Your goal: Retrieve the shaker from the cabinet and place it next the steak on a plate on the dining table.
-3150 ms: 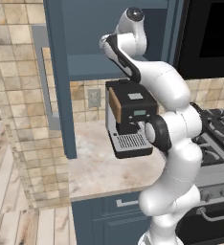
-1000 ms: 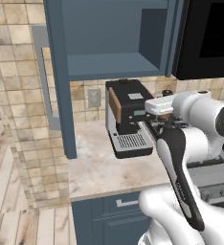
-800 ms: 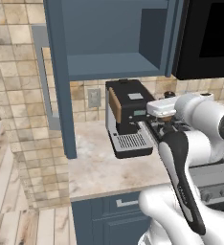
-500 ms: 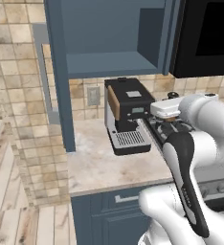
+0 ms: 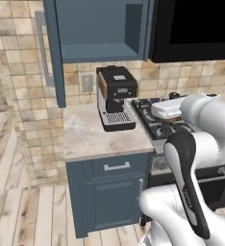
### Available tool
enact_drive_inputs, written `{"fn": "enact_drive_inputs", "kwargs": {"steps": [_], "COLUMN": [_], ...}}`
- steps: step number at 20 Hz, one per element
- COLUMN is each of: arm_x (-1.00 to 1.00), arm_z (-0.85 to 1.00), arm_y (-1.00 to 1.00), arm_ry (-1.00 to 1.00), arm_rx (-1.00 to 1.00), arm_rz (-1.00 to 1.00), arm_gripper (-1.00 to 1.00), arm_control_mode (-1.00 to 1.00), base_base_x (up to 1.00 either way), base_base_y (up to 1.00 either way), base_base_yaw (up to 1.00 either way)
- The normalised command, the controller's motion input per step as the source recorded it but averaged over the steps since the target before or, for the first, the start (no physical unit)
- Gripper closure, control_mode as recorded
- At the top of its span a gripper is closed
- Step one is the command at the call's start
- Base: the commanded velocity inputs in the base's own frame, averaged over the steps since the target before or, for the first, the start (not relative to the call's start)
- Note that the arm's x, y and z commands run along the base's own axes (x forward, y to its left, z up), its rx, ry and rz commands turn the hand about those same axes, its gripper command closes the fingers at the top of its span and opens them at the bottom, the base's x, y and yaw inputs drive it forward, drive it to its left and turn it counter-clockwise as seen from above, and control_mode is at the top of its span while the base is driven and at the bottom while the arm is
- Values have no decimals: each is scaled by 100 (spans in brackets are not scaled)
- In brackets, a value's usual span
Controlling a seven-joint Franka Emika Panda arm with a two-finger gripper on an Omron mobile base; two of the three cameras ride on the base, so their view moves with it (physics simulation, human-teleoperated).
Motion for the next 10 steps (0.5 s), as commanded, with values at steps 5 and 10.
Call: {"fn": "enact_drive_inputs", "kwargs": {"steps": [5,10], "arm_x": [0,0], "arm_z": [0,0], "arm_y": [0,0], "arm_ry": [0,0], "arm_rx": [0,0], "arm_rz": [0,0], "arm_gripper": [100,100], "arm_control_mode": [100,100], "base_base_x": [-95,-78], "base_base_y": [-32,-29], "base_base_yaw": [0,6]}}
